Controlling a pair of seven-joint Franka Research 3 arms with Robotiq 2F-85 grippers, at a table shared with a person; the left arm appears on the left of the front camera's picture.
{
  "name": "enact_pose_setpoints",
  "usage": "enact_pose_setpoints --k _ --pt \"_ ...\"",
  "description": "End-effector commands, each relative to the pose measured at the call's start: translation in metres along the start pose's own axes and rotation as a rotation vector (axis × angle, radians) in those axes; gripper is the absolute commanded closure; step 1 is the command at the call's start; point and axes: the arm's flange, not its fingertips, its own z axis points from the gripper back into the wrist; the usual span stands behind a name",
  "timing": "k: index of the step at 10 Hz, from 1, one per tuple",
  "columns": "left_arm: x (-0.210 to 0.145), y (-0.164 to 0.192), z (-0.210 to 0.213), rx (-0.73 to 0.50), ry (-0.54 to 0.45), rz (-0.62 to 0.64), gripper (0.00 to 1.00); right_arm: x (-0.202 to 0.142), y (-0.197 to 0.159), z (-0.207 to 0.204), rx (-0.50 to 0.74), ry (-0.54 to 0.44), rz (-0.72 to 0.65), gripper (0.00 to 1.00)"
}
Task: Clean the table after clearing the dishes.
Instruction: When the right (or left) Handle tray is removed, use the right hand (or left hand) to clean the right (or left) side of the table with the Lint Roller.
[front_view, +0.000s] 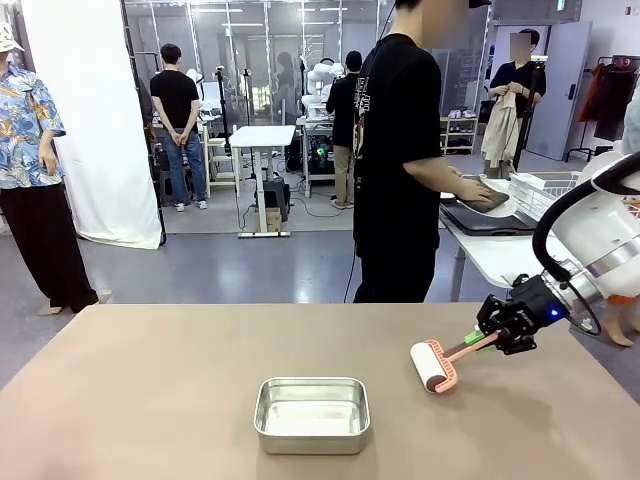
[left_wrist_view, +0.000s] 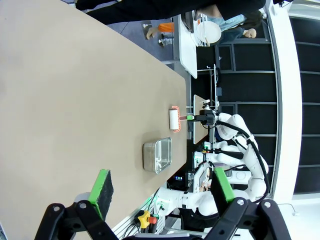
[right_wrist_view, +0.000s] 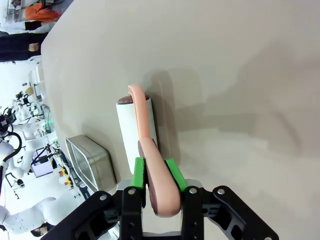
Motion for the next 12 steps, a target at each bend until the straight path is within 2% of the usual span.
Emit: enact_pose_setpoints --k 1,3,6,12 --pt "-0.001 -0.001 0.002 -0.001 -0.003 -0.002 0.0 -0.001 -0.019 0.007 -0.139 -0.07 0.021 0.77" --pt "-0.001 -0.001 0.002 -0.001 -0.003 -0.002 0.0 -0.006 -0.022 0.017 -0.213 -0.055 0.038 0.77" --pt "-0.001 -0.001 0.002 -0.001 -0.003 -0.002 0.0 -0.019 -0.018 0.031 -0.326 -0.114 0.103 0.77" --pt "-0.001 -0.001 0.002 -0.001 -0.003 -0.002 0.0 -0.028 -0.012 0.06 -0.491 -0.196 0.101 0.77"
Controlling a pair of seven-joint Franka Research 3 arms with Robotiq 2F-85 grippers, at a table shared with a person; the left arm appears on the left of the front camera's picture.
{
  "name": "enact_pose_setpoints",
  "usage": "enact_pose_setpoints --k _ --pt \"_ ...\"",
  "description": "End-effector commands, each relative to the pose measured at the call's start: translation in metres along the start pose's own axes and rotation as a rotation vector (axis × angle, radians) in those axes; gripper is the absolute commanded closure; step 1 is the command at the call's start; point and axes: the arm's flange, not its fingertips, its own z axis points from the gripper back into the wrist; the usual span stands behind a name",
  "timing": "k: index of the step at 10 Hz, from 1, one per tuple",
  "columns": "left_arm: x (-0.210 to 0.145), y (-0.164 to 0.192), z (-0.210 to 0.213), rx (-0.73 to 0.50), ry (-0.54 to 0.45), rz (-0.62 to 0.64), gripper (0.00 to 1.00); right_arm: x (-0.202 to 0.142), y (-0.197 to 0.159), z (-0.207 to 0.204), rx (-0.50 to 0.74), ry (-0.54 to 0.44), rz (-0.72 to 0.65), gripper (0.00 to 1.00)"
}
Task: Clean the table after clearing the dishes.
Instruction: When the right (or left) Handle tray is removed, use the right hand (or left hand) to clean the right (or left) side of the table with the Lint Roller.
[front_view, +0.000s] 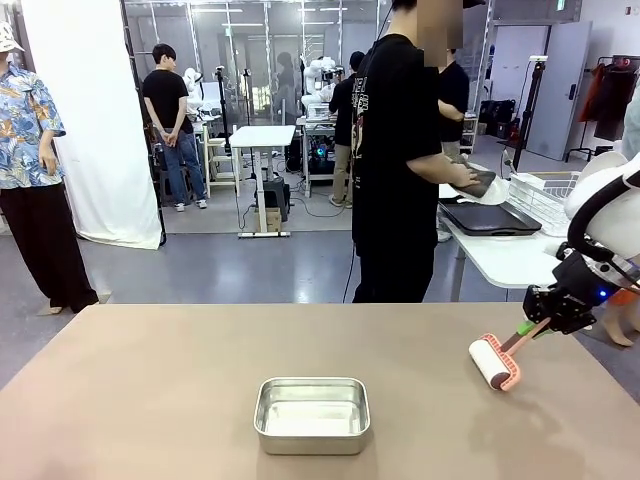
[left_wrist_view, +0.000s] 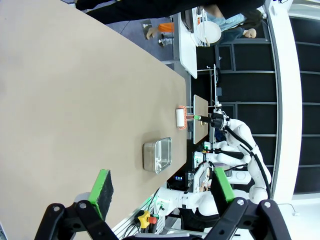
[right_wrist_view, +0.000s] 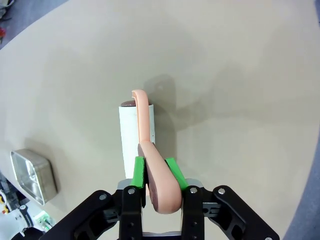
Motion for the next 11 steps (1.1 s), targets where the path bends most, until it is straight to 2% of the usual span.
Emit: enact_pose_setpoints --k 1,7,9,11 --pt "-0.001 -0.001 0.002 -0.001 -0.003 -0.002 0.0 -0.013 -0.016 -0.011 -0.173 0.006 -0.025 0.77" --pt "-0.001 -0.001 0.002 -0.001 -0.003 -0.002 0.0 -0.018 -0.015 0.02 -0.418 -0.072 -0.016 0.77" --pt "-0.001 -0.001 0.002 -0.001 -0.003 -0.002 0.0 -0.019 0.0 0.032 -0.356 -0.07 0.041 0.77" --pt "-0.001 -0.001 0.002 -0.001 -0.003 -0.002 0.0 -0.01 0.011 0.047 -0.351 -0.075 0.064 0.77"
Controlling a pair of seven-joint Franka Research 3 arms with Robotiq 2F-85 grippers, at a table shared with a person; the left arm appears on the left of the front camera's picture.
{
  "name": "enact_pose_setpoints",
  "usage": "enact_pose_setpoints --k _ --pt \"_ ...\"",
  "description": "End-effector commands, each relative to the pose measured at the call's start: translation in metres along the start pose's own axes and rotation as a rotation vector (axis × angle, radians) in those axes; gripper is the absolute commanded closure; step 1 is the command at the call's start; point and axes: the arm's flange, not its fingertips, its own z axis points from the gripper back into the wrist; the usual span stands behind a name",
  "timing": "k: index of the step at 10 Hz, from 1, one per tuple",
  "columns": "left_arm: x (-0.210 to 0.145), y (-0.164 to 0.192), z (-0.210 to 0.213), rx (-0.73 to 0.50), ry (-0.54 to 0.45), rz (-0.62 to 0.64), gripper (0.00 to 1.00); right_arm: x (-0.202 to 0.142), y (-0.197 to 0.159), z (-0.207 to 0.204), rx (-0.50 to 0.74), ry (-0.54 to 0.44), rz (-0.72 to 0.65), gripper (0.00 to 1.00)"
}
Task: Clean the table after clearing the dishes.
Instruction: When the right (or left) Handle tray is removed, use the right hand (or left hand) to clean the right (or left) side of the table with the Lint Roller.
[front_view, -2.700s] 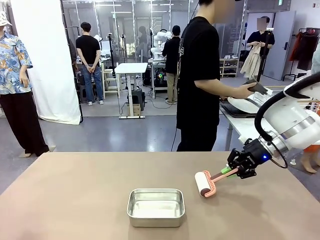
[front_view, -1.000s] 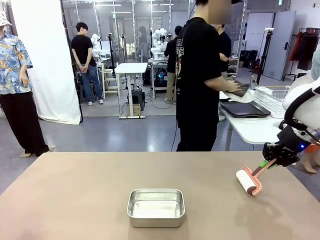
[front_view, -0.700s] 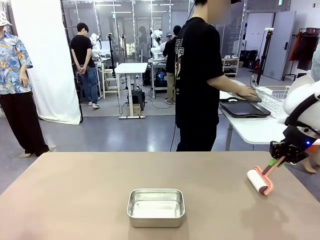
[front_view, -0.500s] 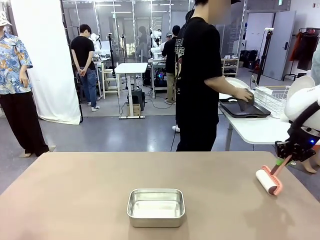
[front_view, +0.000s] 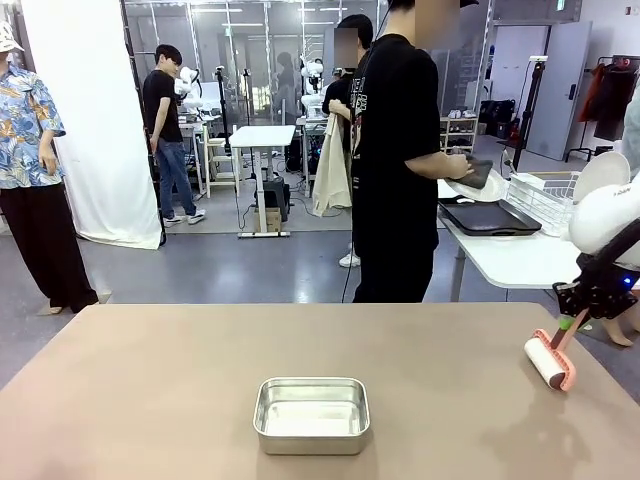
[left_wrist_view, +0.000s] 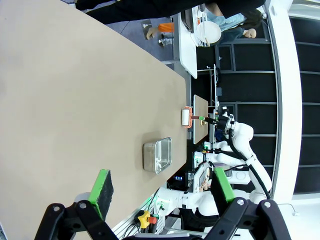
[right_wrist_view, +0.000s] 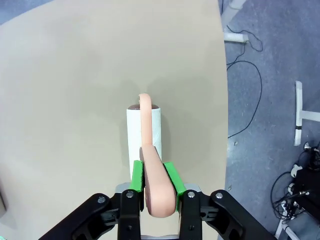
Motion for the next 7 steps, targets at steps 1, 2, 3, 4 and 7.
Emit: enact_pose_setpoints --k 1,2,3,4,7 --pt "-0.001 -0.001 0.002 -0.001 -0.003 -0.002 0.0 0.004 0.006 0.024 0.002 -0.012 0.019 0.77" --pt "-0.001 -0.001 0.002 -0.001 -0.003 -0.002 0.0 0.01 0.012 0.043 -0.012 -0.037 0.03 0.77" --pt "-0.001 -0.001 0.002 -0.001 -0.003 -0.002 0.0 0.015 0.02 0.064 -0.027 -0.064 0.047 0.77" --pt "-0.001 -0.001 0.002 -0.001 -0.003 -0.002 0.0 0.02 0.033 0.087 -0.069 -0.09 0.075 0.77" --pt "-0.001 -0.001 0.002 -0.001 -0.003 -0.002 0.0 0.018 0.063 0.117 -0.124 -0.097 0.117 0.77"
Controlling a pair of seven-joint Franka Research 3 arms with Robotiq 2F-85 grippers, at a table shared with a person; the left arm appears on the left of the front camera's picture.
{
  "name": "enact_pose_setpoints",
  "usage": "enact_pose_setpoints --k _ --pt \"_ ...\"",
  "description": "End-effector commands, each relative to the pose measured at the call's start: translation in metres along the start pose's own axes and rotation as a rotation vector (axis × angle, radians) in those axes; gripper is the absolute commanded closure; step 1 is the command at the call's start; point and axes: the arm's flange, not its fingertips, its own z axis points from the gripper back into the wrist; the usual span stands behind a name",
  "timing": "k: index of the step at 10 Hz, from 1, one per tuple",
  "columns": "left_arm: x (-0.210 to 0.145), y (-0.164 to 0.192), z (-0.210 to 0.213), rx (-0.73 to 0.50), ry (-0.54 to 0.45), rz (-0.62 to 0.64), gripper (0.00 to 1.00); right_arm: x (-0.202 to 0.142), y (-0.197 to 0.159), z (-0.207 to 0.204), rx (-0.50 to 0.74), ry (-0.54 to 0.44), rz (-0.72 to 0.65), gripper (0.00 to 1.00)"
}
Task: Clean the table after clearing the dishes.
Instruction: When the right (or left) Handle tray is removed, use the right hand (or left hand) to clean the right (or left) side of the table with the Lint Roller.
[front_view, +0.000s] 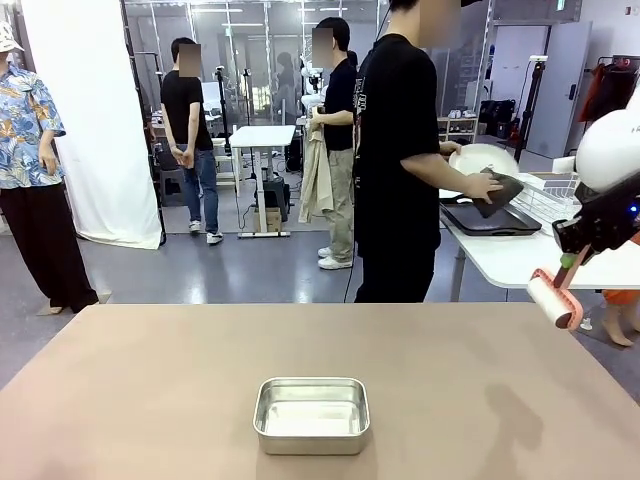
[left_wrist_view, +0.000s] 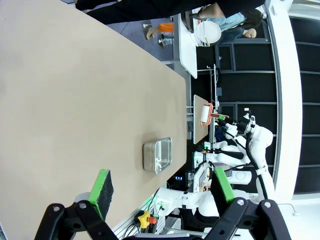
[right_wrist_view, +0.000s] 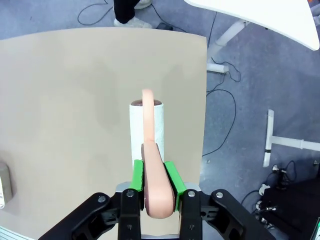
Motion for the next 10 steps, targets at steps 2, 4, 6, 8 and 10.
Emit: enact_pose_setpoints --k 2,4,6,8,10 --pt "-0.0008 -0.0011 0.0024 -0.001 -0.003 -0.002 0.0 -0.0019 -0.0108 -0.0105 0.017 0.002 -0.018 0.77" --pt "-0.0008 -0.0011 0.0024 -0.001 -0.003 -0.002 0.0 -0.0019 -0.0108 -0.0105 0.017 0.002 -0.018 0.77" --pt "-0.0008 -0.0011 0.0024 -0.001 -0.003 -0.002 0.0 -0.0019 -0.0108 -0.0105 0.017 0.002 -0.018 0.77" --pt "-0.0008 -0.0011 0.0024 -0.001 -0.003 -0.002 0.0 -0.0019 -0.0108 -0.0105 0.017 0.002 -0.018 0.77" --pt "-0.0008 -0.0011 0.0024 -0.001 -0.003 -0.002 0.0 -0.0019 -0.0108 -0.0105 0.017 0.002 -0.018 0.77"
